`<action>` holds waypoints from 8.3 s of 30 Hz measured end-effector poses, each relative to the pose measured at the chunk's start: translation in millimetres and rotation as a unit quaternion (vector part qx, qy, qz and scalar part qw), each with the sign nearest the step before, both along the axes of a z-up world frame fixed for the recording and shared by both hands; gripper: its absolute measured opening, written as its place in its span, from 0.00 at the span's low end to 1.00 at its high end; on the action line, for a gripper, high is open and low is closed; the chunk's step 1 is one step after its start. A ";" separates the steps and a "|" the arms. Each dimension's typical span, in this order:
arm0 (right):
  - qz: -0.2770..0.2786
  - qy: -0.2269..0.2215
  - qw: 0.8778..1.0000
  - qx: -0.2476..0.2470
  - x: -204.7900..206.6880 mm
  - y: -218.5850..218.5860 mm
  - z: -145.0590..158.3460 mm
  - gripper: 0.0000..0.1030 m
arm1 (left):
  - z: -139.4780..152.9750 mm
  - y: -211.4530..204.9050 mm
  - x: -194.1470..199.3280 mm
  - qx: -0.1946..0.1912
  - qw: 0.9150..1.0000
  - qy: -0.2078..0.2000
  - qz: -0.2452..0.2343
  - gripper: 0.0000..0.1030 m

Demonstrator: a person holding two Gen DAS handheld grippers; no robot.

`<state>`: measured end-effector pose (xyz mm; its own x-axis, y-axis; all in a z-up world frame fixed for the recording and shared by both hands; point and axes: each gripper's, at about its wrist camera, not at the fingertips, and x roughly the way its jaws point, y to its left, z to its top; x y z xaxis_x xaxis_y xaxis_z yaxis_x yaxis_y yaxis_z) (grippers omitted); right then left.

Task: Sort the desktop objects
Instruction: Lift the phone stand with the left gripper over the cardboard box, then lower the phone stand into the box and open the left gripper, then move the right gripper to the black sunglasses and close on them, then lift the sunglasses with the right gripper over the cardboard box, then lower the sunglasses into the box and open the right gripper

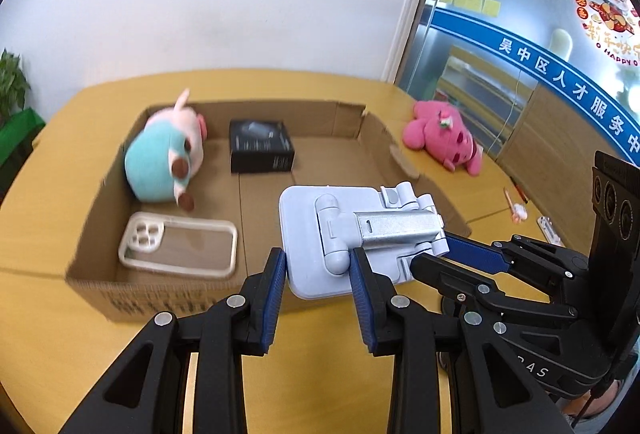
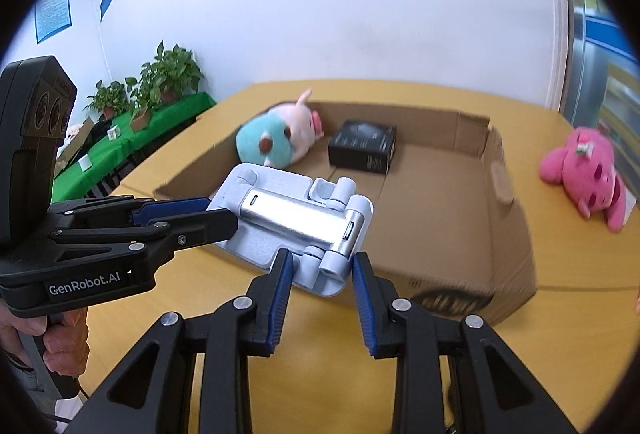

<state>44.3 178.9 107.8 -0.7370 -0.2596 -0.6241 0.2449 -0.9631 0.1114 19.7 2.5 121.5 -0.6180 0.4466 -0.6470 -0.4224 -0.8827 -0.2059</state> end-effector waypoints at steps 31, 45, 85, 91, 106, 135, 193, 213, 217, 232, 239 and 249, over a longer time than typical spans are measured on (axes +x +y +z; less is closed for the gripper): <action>-0.026 -0.020 0.999 0.013 -136.1 36.3 29.3 0.28 | 10.2 35.9 -149.4 -0.008 0.999 -0.047 -0.013 0.32; 0.015 -0.208 0.978 0.004 -235.2 -8.3 -69.7 0.26 | -83.4 18.5 -214.6 -0.077 0.983 -0.166 0.030 0.32; -0.078 0.016 0.992 0.098 -67.5 -11.2 6.5 0.66 | 24.3 -13.8 -19.9 -0.013 0.976 0.164 0.142 0.92; -0.073 0.011 0.993 0.087 -49.1 -9.9 2.2 0.04 | 22.5 -4.0 -3.5 -0.032 0.981 0.156 0.107 0.03; -0.177 -0.051 0.981 -0.060 23.7 100.3 -20.1 0.60 | -5.8 14.1 44.0 -0.006 0.991 0.119 0.053 0.91; -0.143 -0.200 0.942 -0.228 44.5 122.3 -128.0 0.10 | -95.0 152.0 87.7 0.058 0.964 -0.097 -0.241 0.61; -0.051 -0.096 0.967 -0.231 -34.6 84.1 -12.1 0.08 | -17.1 113.2 1.3 0.102 0.976 -0.112 -0.159 0.08; -0.013 -0.053 0.982 -0.183 -178.1 92.8 74.6 0.07 | 58.8 124.3 -147.7 0.104 0.985 -0.073 -0.121 0.07; -0.006 -0.069 0.980 -0.184 -226.2 99.0 81.4 0.07 | 63.5 126.9 -191.5 0.107 0.985 -0.081 -0.107 0.07; -0.062 -0.219 0.961 -0.160 -329.5 116.2 -60.0 0.07 | -81.6 159.0 -296.2 0.091 0.962 -0.249 -0.069 0.07; -0.086 -0.255 0.953 -0.136 -341.4 120.7 -98.2 0.07 | -116.6 171.5 -303.0 0.081 0.952 -0.287 -0.065 0.07; -0.066 -0.164 0.981 -0.087 -291.6 115.1 -48.8 0.52 | -56.8 144.1 -255.9 0.045 0.979 -0.195 -0.039 0.61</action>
<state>-247.4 293.9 58.9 -0.5389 -0.2986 -0.7877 0.0435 -0.9437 0.3279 -236.2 146.6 64.7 -0.2927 0.5492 -0.7827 -0.3616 -0.8214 -0.4411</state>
